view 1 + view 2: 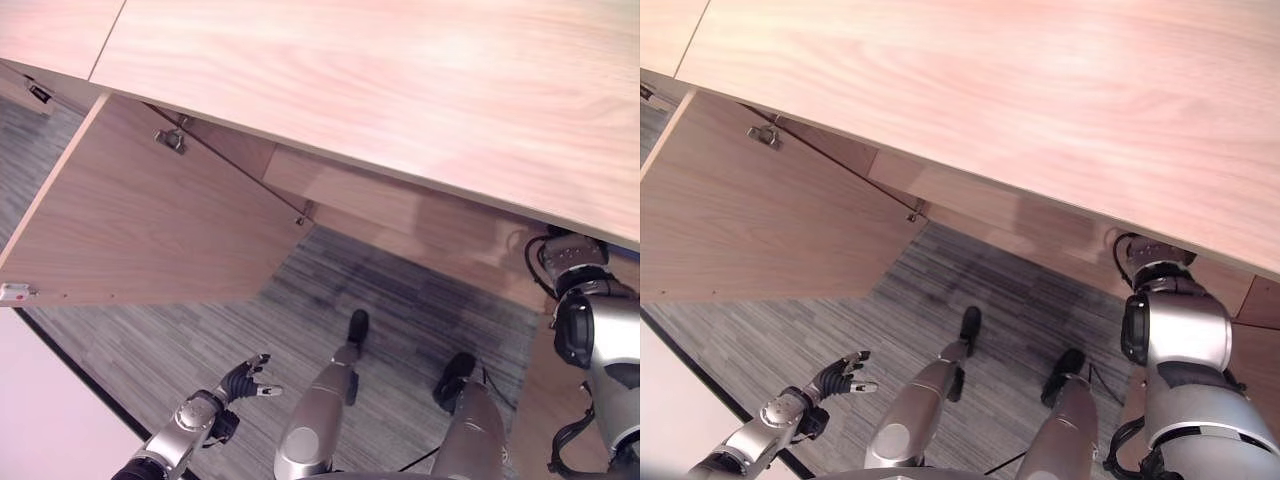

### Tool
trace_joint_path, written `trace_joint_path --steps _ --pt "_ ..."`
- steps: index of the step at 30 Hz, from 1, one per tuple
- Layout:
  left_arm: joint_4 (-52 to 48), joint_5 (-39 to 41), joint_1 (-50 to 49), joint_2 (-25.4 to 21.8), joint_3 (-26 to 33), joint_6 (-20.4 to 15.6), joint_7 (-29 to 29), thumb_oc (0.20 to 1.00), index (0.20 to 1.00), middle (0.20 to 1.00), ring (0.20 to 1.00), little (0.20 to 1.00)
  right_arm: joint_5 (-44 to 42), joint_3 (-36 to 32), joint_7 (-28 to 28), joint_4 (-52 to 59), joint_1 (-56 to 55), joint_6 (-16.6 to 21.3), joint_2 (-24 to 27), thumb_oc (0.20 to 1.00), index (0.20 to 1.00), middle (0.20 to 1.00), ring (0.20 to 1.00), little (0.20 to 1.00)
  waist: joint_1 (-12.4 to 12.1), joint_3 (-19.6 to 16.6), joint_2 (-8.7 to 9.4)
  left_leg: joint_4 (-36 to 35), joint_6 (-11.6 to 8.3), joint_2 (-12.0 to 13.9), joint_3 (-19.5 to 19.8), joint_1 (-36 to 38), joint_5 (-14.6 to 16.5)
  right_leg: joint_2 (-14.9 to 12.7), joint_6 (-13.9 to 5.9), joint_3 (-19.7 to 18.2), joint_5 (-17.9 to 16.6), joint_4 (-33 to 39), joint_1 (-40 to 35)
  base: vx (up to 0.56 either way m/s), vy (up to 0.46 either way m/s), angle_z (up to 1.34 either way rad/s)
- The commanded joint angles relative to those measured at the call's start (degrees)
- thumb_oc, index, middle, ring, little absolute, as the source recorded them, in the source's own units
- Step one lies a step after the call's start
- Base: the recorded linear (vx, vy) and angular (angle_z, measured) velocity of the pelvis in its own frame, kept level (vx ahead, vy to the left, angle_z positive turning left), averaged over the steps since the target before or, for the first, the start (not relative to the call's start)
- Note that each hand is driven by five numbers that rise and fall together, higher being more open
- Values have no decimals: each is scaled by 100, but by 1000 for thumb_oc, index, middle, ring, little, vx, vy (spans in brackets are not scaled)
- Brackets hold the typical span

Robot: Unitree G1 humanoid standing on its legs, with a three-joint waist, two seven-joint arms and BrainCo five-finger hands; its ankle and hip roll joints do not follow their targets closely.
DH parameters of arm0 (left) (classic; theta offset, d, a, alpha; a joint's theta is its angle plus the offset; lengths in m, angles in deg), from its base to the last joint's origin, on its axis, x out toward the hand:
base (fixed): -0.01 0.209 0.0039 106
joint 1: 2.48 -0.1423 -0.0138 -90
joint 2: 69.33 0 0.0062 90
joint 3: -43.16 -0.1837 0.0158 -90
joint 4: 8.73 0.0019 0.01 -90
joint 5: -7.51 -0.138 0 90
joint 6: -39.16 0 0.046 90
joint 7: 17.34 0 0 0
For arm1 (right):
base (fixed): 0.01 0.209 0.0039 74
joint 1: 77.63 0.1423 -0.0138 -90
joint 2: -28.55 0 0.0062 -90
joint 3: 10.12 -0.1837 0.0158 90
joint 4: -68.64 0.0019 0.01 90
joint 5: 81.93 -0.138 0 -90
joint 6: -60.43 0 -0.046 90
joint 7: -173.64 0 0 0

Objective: Put the empty folder in the office cabinet

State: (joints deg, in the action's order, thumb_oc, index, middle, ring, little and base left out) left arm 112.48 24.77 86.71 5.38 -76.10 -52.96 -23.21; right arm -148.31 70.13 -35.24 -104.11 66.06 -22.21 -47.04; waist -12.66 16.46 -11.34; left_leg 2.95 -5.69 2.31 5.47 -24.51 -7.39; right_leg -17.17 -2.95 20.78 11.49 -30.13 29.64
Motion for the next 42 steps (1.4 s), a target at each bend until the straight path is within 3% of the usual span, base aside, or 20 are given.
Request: trace_joint_path --steps 1,3,4,6,10,11,18,27,28,29,30,31,42 --pt "133 120 131 31 18 -50 -14 1000 1000 1000 1000 1000 -367 -427 388 -123 -612 -208 -744 1000 1000 1000 1000 1000 -122 241 -74 -224 -365 575 232 355 557 -222 -752 -64 -361 798 -701 37 42 -2" --pt "223 115 136 115 73 -63 -28 1000 1000 1000 1000 1000 -312 -355 516 183 -906 -121 -998 1000 1000 1000 1000 1000 -72 224 -9 -307 -360 604 198 481 534 -194 -759 -78 -424 899 -787 20 32 -5" --pt "338 156 154 391 232 -86 -36 1000 1000 1000 1000 1000 -126 -50 1024 898 -1614 104 -1552 1000 1000 1000 1000 1000 47 226 136 -388 -360 661 112 642 506 -153 -770 -120 -519 1004 -869 35 54 -13" --pt "600 28 87 591 356 -121 1 1000 1000 1000 1000 1000 -179 132 1324 1267 -2247 237 -1982 1000 1000 1000 1000 1000 154 177 261 -501 -366 702 49 842 492 -113 -776 -148 -560 1079 -994 50 69 -11" --pt "1382 -118 284 989 572 -138 155 1000 1000 1000 1000 1000 -276 101 1599 1400 -2983 321 -2320 1000 1000 1000 1000 1000 338 67 409 -651 -389 744 8 1133 475 -87 -798 -143 -612 1216 -1232 80 56 -20" --pt "1972 -210 428 1273 685 -157 286 1000 1000 1000 1000 1000 -280 126 1722 1488 -3340 381 -2515 1000 1000 1000 1000 1000 474 -34 519 -693 -400 754 -41 1300 495 -71 -818 -147 -667 1305 -1364 109 52 -19" --pt "3483 -333 904 1917 901 -372 618 1000 1000 1000 1000 1000 -106 459 2259 1486 -3979 481 -2723 1000 1000 1000 1000 1000 891 -451 821 -754 -403 792 -187 1883 563 37 -888 -148 -934 1801 -1913 107 57 -14" --pt "3915 -327 975 2044 976 -414 655 1000 1000 1000 1000 1000 98 523 2376 1105 -3985 352 -2595 1000 1000 1000 1000 1000 999 -801 935 -795 -391 750 -320 2237 715 86 -962 -130 -1140 2311 -2374 91 16 -6" --pt "3921 -326 979 2055 975 -403 640 1000 1000 1000 1000 1000 139 542 2374 1081 -3955 336 -2567 586 586 586 586 586 1002 -826 947 -795 -387 746 -328 2253 725 93 -963 -149 -1151 2341 -2405 62 13 -4" --pt "3929 -309 969 2059 986 -415 632 1000 1000 1000 1000 1000 157 546 2391 1108 -3965 331 -2571 357 357 357 357 357 1005 -843 946 -795 -382 746 -346 2273 735 94 -968 -157 -1162 2362 -2425 49 18 -4" --pt "3950 -321 953 2048 1015 -428 626 1000 1000 1000 1000 1000 192 569 2478 1189 -4012 316 -2575 244 244 244 244 244 1014 -857 951 -795 -374 743 -358 2292 741 98 -971 -173 -1171 2364 -2431 33 15 -4" --pt "3952 -322 946 2048 1018 -431 625 1000 1000 1000 1000 1000 192 575 2478 1197 -4025 316 -2577 200 200 200 200 200 1013 -860 953 -795 -373 743 -363 2297 743 98 -971 -178 -1172 2365 -2433 48 25 -2" --pt "4008 -546 881 2013 1127 -459 638 1000 1000 1000 1000 1000 2620 1757 2470 1475 -4234 87 -2412 200 200 200 200 200 1032 -865 1041 -795 -320 744 -395 2348 785 92 -966 -252 -1218 2383 -2453 20 7 -3"
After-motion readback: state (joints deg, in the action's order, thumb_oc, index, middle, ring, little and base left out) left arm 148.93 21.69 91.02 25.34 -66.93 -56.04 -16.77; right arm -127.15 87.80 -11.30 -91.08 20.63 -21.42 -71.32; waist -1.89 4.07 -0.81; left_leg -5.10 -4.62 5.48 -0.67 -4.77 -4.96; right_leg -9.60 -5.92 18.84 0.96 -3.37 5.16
